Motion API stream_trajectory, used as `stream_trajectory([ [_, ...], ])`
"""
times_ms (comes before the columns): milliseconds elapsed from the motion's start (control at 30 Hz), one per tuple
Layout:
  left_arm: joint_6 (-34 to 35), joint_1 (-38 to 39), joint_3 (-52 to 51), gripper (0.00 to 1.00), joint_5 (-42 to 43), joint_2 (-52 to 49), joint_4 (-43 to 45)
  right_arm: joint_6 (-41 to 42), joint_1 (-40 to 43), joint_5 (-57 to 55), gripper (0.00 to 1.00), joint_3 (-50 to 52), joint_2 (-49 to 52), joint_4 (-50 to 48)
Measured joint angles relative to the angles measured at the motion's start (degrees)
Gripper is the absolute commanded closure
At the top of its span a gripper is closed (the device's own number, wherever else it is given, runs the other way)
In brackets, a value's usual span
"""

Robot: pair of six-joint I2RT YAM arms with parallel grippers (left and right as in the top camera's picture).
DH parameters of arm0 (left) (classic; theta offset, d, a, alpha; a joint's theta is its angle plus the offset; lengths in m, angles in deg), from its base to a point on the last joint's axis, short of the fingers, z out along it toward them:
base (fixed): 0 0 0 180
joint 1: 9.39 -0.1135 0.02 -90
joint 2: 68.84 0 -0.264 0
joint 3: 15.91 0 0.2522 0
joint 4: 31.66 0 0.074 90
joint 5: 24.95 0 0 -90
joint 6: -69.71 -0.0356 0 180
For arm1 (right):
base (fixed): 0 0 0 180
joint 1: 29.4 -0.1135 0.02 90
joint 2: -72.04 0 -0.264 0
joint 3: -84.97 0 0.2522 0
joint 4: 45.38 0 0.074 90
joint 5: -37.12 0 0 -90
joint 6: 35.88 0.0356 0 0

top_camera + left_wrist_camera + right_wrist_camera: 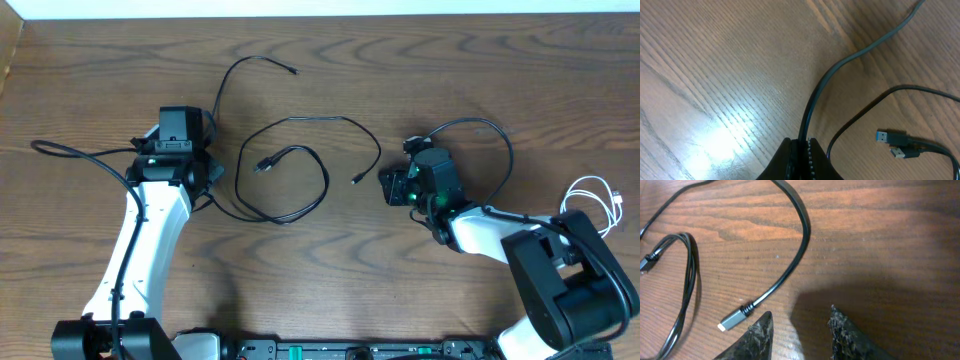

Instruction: Untangle cables

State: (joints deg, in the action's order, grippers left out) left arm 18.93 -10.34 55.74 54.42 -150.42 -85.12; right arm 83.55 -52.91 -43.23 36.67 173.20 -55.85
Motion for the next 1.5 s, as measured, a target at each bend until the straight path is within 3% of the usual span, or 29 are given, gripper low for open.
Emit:
stream_trajectory([
  [133,0.0,0.0,0.0,0.92,0.0,0.0,0.0,1.0,0.0,0.0,0.67,0.0,0.8,-2.2],
  [500,1.0,0.0,0.0,0.93,1.1,0.0,0.0,4.2,-2.1,-3.8,0.70,-1.1,4.2,-6.8],
  [967,1.3,0.0,0.0,0.92,1.3,0.0,0.0,4.4,-3.7,-4.8,0.74,-10.8,6.7,6.5],
  [1500,3.2,0.0,-10.6,0.92,3.4,0.0,0.1,1.6,-6.0,-4.0,0.99,-15.4,9.2,9.8],
])
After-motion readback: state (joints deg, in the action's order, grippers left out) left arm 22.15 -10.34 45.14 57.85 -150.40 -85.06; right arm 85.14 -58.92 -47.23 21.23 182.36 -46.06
